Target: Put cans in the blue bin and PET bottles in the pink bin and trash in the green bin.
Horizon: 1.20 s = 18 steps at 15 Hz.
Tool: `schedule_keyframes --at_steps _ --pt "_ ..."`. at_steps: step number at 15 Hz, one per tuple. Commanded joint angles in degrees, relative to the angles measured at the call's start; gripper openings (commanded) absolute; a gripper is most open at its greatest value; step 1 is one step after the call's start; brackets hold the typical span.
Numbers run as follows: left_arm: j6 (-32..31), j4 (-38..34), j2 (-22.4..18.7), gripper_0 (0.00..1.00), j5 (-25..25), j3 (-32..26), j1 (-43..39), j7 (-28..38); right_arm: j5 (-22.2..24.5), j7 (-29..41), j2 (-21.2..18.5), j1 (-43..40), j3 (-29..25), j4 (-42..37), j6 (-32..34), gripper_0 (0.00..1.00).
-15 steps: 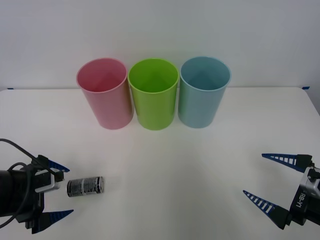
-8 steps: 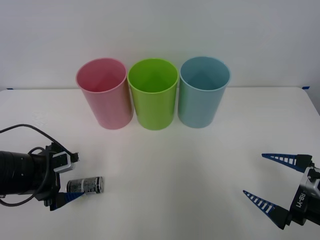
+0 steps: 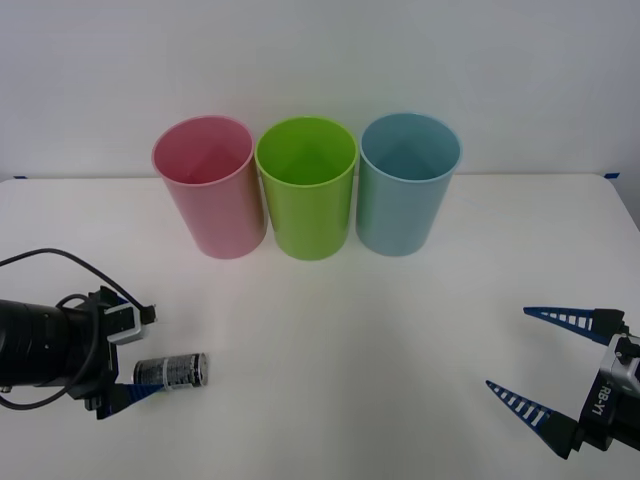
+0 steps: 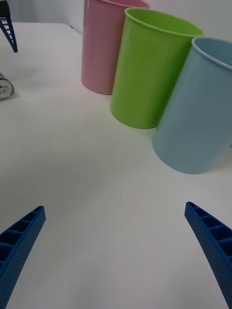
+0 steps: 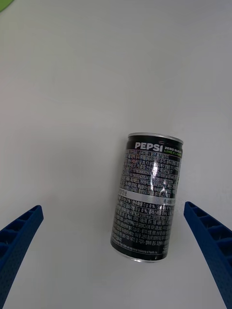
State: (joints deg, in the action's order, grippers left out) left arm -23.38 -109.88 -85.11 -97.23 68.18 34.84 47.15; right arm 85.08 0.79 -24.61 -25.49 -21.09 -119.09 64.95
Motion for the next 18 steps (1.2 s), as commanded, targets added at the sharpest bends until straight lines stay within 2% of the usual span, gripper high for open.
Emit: schedule_keyframes --at_steps 1,11,18 --pt "0.0 1.2 0.8 1.0 0.0 0.9 0.1 0.1 0.0 0.0 0.0 0.0 0.0 0.0 0.0 1.0" --pt "-1.8 4.2 5.2 1.0 -1.1 2.0 0.4 0.1 0.0 0.0 0.0 0.0 0.0 0.0 0.0 1.0" --pt "-3.3 6.0 6.7 1.0 -1.9 2.9 0.5 0.4 0.0 0.0 0.0 0.0 0.0 0.0 0.0 1.0"
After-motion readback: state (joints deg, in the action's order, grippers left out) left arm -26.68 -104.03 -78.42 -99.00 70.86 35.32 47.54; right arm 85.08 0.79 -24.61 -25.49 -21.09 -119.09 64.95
